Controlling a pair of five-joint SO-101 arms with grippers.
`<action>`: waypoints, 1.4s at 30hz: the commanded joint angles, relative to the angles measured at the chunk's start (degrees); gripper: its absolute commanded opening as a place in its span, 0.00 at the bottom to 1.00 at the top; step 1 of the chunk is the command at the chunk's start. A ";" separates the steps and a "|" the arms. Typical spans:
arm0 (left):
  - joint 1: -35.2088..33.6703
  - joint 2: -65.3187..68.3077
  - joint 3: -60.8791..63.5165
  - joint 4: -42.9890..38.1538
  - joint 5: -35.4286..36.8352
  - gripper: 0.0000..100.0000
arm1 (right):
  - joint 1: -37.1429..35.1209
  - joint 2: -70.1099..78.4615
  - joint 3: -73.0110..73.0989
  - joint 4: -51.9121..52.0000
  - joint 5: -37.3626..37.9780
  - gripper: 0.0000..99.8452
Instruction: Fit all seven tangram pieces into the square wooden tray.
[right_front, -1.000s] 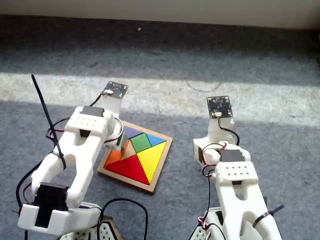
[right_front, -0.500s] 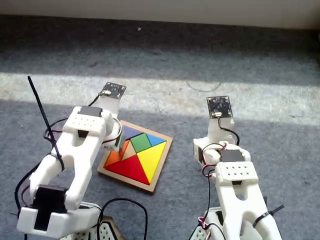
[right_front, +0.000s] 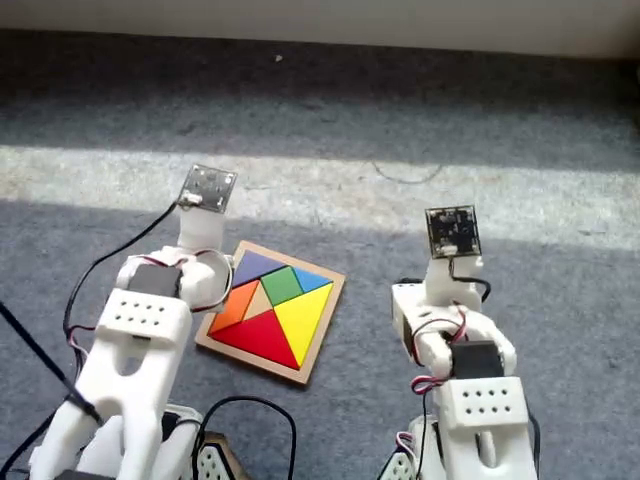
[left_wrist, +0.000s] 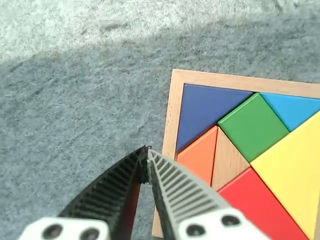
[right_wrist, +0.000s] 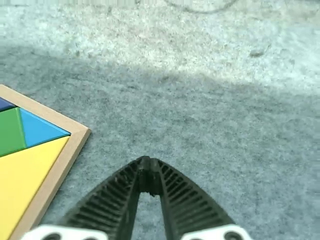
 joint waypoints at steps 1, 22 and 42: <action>-0.40 -7.52 4.09 -4.13 0.35 0.01 | 0.40 -9.45 1.89 0.57 0.18 0.01; -2.33 -53.05 27.82 -9.23 0.35 0.01 | 0.31 -37.05 14.90 0.57 0.09 0.01; -7.78 -66.68 39.78 -9.14 0.00 0.01 | -5.05 -36.62 30.90 2.24 0.09 0.01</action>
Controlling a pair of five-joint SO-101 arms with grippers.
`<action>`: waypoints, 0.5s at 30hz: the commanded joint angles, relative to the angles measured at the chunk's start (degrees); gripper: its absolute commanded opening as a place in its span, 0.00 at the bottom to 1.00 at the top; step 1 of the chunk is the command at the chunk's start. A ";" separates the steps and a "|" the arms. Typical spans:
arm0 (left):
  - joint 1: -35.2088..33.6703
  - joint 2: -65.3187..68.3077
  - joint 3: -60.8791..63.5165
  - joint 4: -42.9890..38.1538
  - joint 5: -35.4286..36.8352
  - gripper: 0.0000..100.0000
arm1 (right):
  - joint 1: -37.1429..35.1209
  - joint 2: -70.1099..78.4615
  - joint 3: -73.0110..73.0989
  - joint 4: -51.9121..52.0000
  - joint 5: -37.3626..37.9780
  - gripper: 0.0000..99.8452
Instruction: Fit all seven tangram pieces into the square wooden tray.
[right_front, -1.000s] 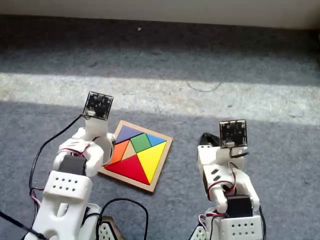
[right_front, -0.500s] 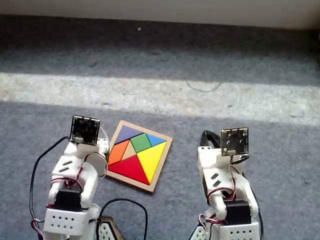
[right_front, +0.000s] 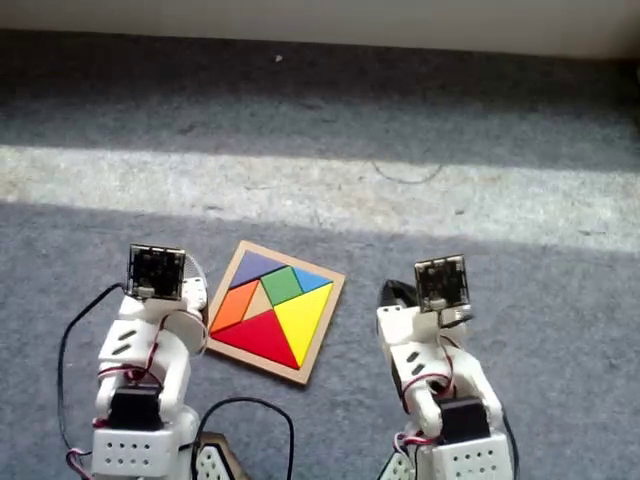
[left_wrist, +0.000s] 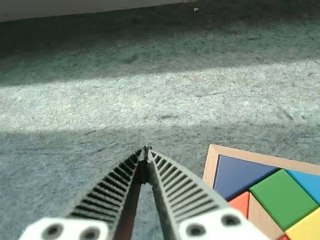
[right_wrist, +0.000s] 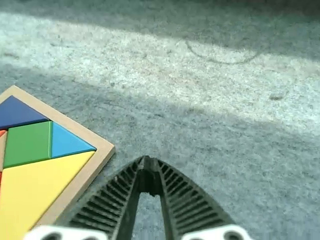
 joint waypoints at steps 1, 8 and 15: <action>-2.68 -0.04 1.45 -0.88 0.00 0.01 | 1.45 0.22 9.10 3.56 0.09 0.01; -5.67 0.31 1.45 0.97 0.00 0.01 | 4.44 0.31 7.87 7.69 0.09 0.01; -5.58 0.31 1.45 15.47 0.00 0.01 | 4.53 0.13 7.69 15.16 0.09 0.01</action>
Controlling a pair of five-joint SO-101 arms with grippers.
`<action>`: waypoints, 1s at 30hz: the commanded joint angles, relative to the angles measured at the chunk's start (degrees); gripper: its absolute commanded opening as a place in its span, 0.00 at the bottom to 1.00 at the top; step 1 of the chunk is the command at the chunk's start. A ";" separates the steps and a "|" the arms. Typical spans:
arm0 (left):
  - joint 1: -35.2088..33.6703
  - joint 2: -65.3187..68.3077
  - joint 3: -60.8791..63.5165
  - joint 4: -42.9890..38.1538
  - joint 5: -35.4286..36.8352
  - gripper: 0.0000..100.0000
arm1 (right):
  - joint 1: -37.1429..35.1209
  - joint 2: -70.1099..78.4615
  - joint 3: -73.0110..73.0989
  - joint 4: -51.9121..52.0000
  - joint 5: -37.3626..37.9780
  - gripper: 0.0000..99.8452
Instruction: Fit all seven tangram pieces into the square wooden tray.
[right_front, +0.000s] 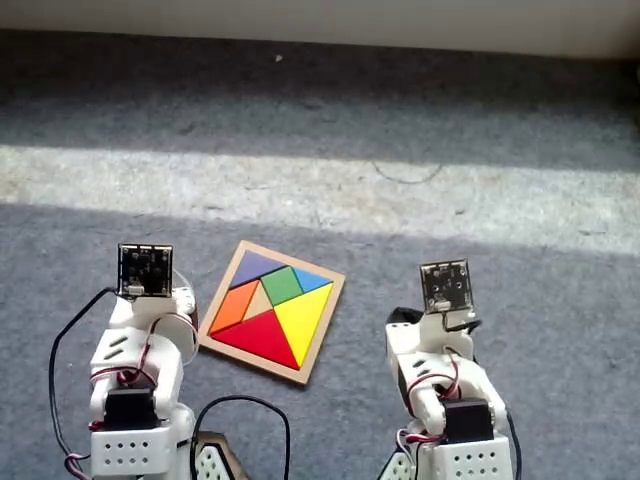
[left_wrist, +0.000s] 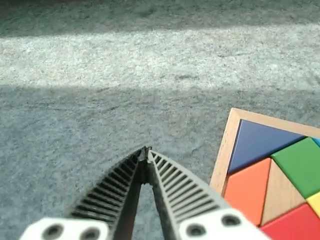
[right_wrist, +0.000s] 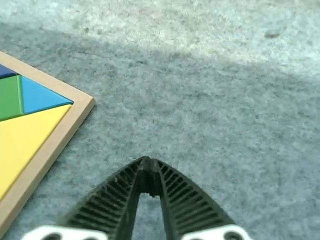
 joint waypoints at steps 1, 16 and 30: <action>-0.66 0.22 1.19 9.49 0.00 0.01 | 0.75 -0.40 7.69 1.63 0.09 0.01; -0.75 -0.13 1.19 24.44 0.00 0.01 | 0.75 -0.48 7.69 10.51 0.44 0.01; -0.57 -0.13 1.19 24.44 0.00 0.01 | 0.75 -0.48 7.69 10.51 0.44 0.01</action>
